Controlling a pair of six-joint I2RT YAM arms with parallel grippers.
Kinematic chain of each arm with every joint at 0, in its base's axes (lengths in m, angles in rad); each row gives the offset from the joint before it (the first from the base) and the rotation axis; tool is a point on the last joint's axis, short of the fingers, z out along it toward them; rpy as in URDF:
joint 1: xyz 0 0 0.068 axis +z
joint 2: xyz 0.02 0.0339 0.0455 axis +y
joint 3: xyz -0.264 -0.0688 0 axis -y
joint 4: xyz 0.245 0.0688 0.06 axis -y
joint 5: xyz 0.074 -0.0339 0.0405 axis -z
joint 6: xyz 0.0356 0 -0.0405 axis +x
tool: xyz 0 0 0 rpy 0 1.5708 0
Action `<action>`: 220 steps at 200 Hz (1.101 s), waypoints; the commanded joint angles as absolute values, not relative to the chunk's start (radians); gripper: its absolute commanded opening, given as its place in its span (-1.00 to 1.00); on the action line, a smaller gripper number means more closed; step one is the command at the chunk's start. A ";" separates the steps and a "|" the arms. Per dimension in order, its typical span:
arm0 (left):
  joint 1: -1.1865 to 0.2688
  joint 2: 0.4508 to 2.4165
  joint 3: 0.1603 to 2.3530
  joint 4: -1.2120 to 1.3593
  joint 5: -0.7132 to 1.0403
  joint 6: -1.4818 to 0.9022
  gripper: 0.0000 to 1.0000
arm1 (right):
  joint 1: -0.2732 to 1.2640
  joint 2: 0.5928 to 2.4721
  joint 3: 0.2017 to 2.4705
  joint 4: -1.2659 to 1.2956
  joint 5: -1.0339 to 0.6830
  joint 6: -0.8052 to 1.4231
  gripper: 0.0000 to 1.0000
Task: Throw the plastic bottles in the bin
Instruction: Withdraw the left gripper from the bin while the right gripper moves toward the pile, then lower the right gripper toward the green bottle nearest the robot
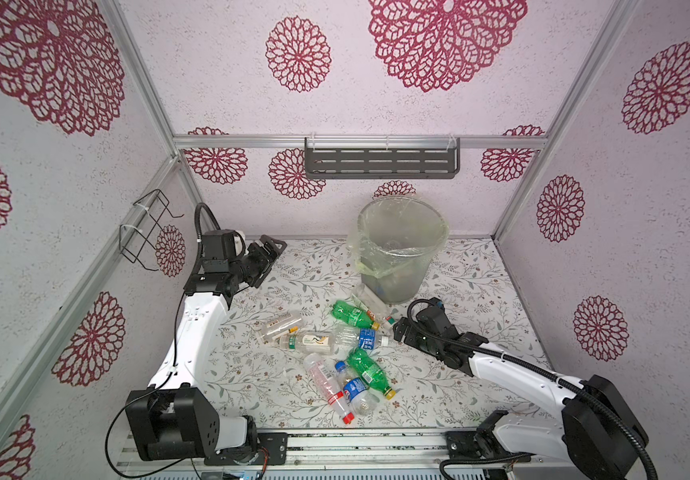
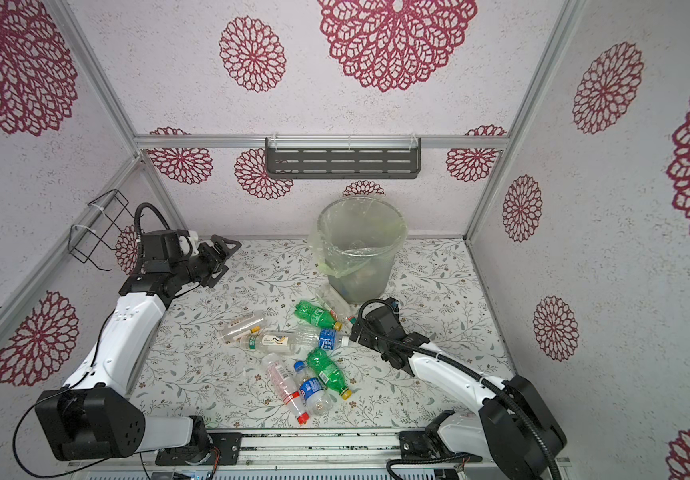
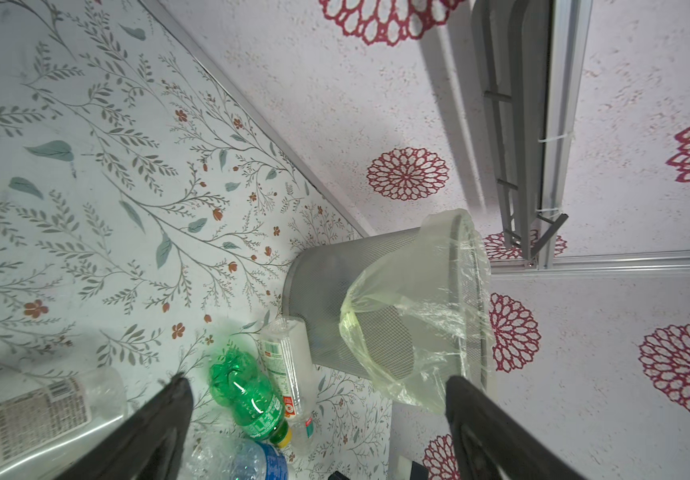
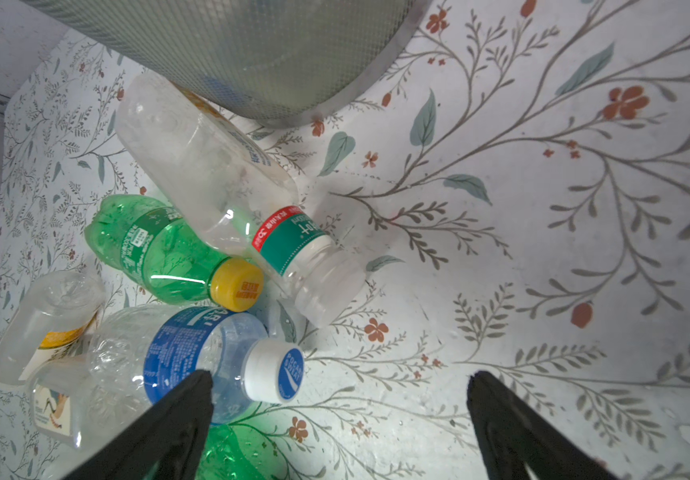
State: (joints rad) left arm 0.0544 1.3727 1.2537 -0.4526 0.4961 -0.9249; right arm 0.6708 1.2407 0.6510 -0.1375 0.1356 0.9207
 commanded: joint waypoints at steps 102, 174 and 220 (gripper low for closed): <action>0.228 1.367 1.186 -0.562 0.586 -0.777 0.95 | 0.749 1.330 0.780 -0.133 0.166 0.923 0.98; 0.240 1.391 1.137 -0.572 0.578 -0.766 0.95 | 0.811 1.427 0.847 -0.141 0.146 0.840 0.98; 0.246 1.394 1.137 -0.577 0.557 -0.762 0.95 | 0.856 1.491 0.927 -0.188 0.152 0.754 0.98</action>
